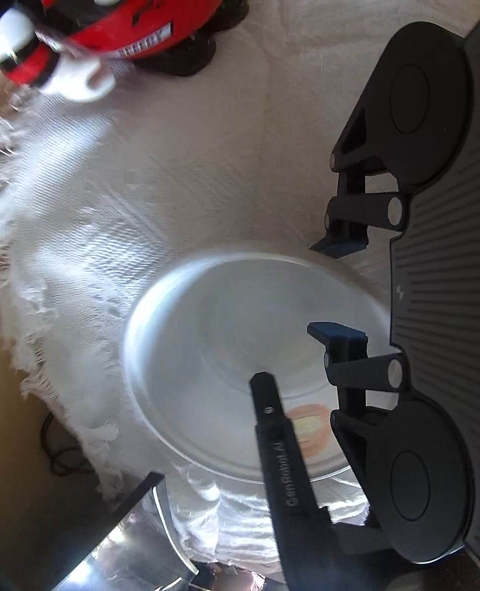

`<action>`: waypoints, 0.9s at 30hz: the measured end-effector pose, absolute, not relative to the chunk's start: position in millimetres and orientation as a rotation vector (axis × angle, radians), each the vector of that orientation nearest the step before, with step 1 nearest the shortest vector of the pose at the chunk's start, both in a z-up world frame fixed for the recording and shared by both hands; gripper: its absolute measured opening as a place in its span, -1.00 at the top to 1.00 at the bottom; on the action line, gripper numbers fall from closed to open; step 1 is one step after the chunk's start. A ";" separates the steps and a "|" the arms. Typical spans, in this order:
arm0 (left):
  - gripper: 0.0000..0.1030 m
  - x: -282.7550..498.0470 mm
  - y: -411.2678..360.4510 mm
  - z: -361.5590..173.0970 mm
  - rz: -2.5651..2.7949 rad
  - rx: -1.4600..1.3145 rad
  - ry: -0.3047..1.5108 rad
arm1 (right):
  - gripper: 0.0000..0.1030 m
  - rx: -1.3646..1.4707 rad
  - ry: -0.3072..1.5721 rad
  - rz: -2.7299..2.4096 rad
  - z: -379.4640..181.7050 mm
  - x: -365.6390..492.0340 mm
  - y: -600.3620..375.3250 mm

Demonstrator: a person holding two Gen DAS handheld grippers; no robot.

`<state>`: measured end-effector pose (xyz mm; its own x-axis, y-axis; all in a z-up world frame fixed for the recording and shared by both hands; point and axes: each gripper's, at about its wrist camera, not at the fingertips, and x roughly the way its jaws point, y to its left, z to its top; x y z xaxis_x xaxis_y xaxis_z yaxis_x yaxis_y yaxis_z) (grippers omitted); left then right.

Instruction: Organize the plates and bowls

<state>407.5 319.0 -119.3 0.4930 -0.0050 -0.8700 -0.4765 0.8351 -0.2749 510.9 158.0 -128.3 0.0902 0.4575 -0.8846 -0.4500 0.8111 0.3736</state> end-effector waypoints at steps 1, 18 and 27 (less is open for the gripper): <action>0.62 406.8 314.6 -114.1 0.288 -0.540 1.012 | 0.33 0.013 1.303 0.670 -122.6 509.1 151.4; 0.62 363.6 187.5 -15.7 -0.110 -0.530 0.995 | 0.33 0.169 0.993 0.410 9.0 419.5 -24.4; 0.58 317.3 158.6 -5.9 -0.199 -0.458 1.063 | 0.33 0.208 0.960 0.363 22.5 352.3 -59.8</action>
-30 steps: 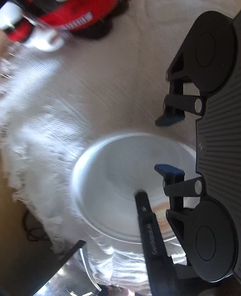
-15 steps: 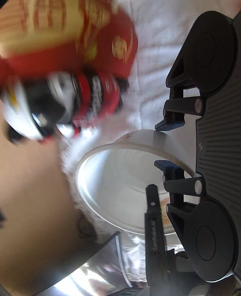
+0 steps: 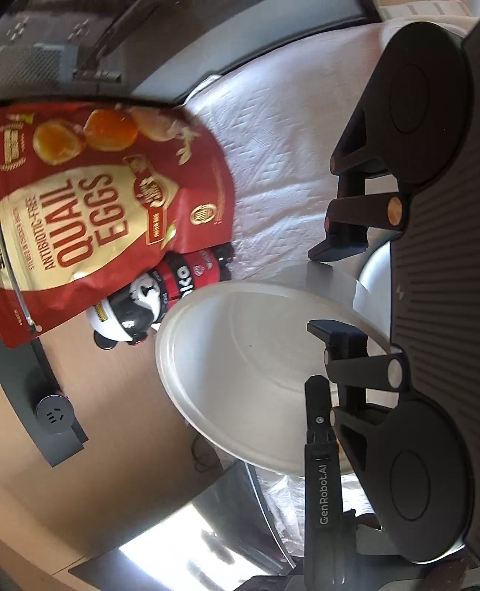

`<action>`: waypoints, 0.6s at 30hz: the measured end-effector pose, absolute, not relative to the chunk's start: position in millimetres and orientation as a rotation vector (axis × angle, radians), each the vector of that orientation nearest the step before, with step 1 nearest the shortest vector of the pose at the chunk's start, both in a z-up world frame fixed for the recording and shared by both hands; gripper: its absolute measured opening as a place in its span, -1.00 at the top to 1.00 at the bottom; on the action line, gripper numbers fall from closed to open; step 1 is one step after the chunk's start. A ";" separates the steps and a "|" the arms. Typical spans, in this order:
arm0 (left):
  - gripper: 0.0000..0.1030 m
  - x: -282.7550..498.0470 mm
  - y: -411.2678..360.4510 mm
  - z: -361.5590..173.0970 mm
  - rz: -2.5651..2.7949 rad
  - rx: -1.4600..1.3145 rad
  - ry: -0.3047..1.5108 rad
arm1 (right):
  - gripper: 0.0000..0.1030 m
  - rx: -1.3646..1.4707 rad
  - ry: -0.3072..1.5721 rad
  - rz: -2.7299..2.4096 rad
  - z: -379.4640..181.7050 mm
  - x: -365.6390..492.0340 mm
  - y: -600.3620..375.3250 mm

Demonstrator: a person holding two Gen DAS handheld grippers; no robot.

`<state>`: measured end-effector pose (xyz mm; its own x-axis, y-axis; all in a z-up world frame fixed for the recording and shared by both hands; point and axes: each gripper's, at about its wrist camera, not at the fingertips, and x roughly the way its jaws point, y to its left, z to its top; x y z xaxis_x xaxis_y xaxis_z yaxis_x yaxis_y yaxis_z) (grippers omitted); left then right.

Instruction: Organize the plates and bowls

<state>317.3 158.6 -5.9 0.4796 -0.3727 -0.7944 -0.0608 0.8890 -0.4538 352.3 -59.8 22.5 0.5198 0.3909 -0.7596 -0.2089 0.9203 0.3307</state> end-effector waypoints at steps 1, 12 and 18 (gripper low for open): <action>0.57 311.5 155.9 -8.2 -0.201 -0.443 1.073 | 0.33 0.208 0.967 0.361 20.2 345.7 -61.2; 0.51 282.6 143.3 -64.8 -0.188 -0.375 1.210 | 0.32 0.210 1.146 0.327 -39.0 310.9 -58.7; 0.46 277.1 144.8 -70.1 -0.192 -0.381 1.205 | 0.34 0.197 1.192 0.328 -63.3 306.5 -53.6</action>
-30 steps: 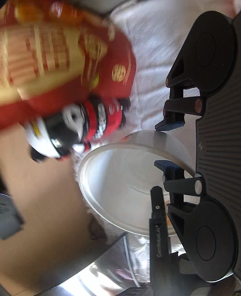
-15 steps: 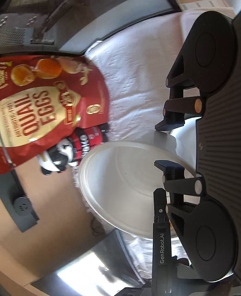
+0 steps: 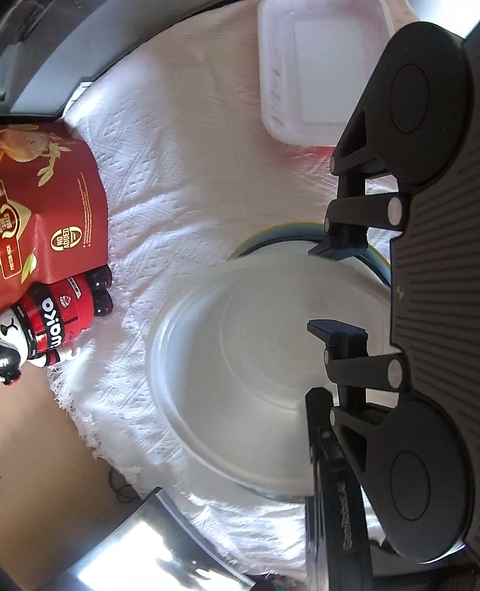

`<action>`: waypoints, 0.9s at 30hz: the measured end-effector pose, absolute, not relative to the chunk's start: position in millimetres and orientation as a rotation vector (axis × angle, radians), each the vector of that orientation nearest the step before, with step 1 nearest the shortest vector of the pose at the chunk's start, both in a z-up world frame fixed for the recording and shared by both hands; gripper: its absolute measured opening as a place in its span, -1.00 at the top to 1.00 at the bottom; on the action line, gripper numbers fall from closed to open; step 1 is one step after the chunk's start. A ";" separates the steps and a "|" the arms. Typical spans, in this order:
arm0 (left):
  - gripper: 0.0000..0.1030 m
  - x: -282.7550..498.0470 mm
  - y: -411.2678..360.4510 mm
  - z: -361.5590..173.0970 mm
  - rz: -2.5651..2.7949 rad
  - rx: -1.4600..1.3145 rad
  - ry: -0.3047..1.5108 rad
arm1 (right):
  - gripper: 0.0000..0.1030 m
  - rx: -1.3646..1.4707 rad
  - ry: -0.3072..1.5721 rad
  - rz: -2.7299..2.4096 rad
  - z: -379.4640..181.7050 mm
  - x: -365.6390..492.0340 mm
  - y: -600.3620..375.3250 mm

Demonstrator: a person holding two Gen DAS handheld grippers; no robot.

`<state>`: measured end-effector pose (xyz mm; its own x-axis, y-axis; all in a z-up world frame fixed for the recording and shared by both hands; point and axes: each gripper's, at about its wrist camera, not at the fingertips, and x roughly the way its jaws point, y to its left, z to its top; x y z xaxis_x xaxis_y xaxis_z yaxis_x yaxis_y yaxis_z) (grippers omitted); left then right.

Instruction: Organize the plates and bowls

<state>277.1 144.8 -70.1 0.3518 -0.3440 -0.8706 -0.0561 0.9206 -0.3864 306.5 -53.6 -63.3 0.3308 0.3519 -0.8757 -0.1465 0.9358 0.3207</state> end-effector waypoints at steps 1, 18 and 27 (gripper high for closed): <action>0.46 276.9 145.2 -69.9 -0.191 -0.383 1.200 | 0.33 0.186 1.189 0.327 -64.1 306.1 -51.1; 0.46 271.1 166.0 -44.1 -0.190 -0.459 1.128 | 0.32 0.190 1.114 0.279 -47.1 303.8 -57.4; 0.49 266.4 167.6 -55.6 -0.216 -0.516 1.149 | 0.32 0.211 1.104 0.268 -44.1 287.4 -49.1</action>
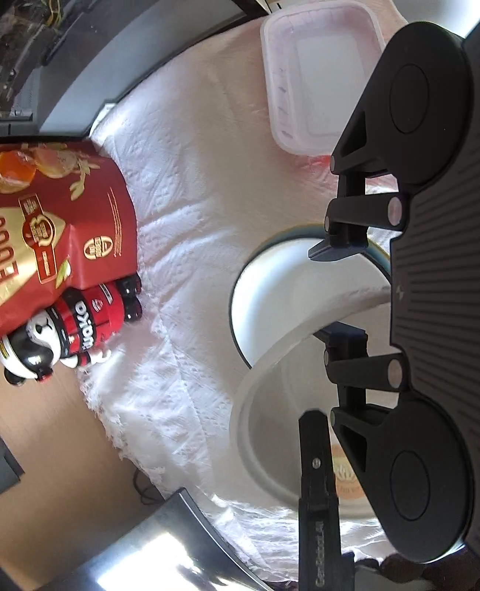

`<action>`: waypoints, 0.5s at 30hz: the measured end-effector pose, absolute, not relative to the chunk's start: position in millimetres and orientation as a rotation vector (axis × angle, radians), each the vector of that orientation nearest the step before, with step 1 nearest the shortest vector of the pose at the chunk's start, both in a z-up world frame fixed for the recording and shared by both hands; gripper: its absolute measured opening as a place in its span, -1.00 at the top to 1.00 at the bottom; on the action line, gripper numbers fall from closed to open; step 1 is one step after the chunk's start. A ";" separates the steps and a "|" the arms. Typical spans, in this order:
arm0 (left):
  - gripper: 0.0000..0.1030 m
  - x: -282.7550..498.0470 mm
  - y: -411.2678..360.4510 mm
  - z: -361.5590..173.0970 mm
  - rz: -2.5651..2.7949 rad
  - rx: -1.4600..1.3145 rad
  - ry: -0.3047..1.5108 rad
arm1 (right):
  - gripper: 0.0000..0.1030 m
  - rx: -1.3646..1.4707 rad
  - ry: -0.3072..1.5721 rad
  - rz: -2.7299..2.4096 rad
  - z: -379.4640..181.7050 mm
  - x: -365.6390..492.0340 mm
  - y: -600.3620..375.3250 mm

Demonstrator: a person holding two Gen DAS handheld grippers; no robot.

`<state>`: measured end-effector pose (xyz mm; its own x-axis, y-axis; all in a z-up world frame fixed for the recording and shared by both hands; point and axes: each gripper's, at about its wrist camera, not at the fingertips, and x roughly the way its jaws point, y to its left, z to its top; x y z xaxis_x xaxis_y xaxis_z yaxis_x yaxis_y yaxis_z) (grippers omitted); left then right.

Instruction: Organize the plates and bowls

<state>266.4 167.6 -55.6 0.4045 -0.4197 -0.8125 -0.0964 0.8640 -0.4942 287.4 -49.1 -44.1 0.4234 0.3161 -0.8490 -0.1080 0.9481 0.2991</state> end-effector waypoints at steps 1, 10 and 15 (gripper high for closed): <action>0.49 265.7 167.2 -57.0 -0.209 -0.522 1.155 | 0.32 0.201 1.107 0.273 -44.3 287.1 -47.0; 0.52 261.7 170.9 -47.8 -0.114 -0.533 1.136 | 0.32 0.165 1.094 0.333 -45.6 294.8 -48.1; 0.52 266.9 166.4 -43.3 -0.094 -0.521 1.136 | 0.32 0.181 1.078 0.393 -40.8 296.6 -53.5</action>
